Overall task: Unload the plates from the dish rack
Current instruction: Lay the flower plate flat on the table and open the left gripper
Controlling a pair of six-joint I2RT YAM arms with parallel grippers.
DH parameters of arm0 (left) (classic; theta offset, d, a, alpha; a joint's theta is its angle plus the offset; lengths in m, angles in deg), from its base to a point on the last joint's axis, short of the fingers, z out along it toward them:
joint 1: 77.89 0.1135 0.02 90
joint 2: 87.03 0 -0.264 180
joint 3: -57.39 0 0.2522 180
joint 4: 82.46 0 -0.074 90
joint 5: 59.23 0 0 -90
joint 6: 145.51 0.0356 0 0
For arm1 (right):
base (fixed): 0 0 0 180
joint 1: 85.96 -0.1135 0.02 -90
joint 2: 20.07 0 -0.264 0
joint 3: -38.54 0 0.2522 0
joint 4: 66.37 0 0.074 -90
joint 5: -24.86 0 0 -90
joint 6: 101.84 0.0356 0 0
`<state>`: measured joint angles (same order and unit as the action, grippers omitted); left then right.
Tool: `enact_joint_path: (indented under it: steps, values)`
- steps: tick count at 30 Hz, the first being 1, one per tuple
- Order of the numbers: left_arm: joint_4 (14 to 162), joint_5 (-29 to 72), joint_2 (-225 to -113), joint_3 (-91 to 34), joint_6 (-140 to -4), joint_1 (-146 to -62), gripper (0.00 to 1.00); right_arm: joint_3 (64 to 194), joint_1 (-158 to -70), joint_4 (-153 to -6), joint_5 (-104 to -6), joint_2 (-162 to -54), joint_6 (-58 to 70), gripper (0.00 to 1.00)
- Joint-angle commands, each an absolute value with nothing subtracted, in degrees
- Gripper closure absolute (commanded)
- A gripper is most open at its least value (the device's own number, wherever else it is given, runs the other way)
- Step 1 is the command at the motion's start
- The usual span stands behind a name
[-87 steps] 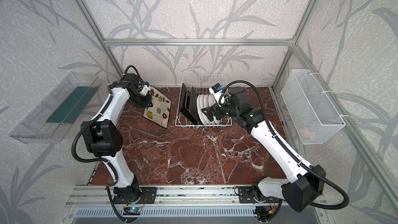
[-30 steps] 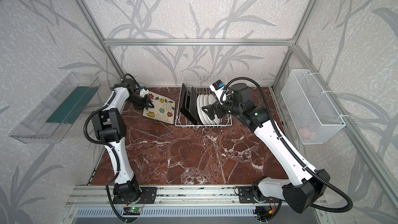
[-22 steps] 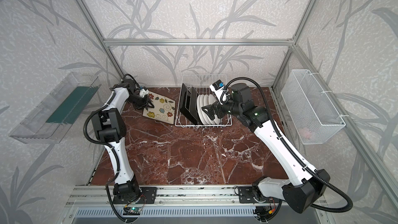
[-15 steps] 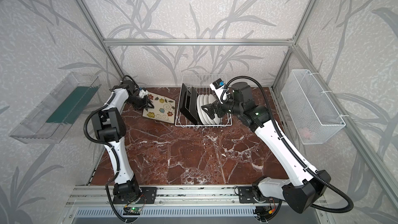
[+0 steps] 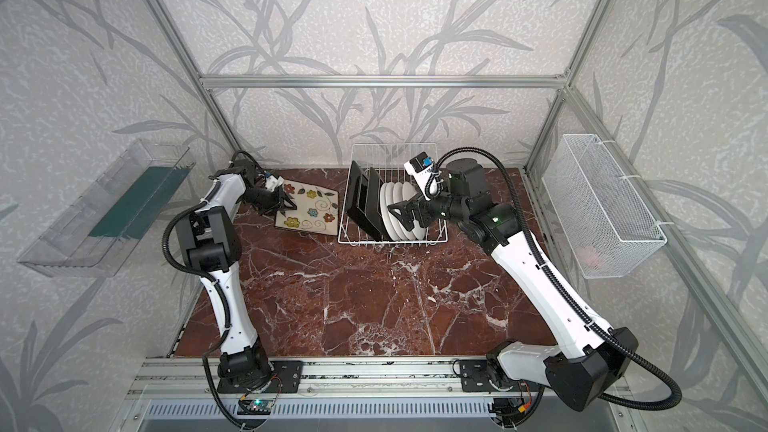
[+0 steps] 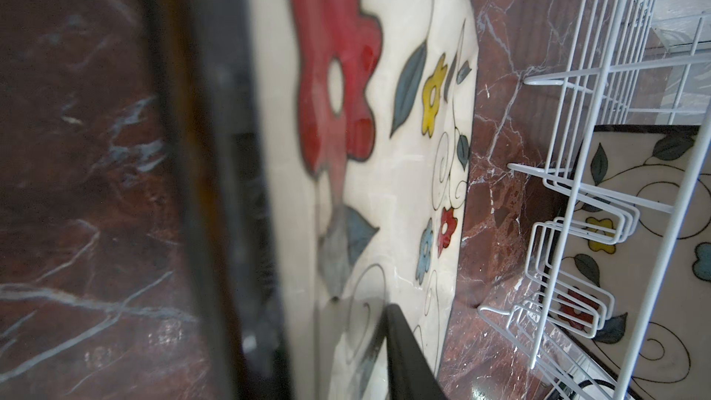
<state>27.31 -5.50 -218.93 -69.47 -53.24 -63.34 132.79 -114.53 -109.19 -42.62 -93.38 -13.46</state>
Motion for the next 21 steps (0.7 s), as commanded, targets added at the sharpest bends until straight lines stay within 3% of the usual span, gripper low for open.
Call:
enact_joint_path:
  steps: [1,21]
  values:
    - [23.2,10.6,-223.4,-70.7,-50.3,-62.6,0.72,131.8,-114.9,-110.1,-42.9,-92.7,-13.6,0.01]
    - [18.6,14.9,-228.8,-76.2,-49.6,-60.7,0.65,129.7,-114.9,-111.5,-44.1,-91.1,-13.8,0.01]
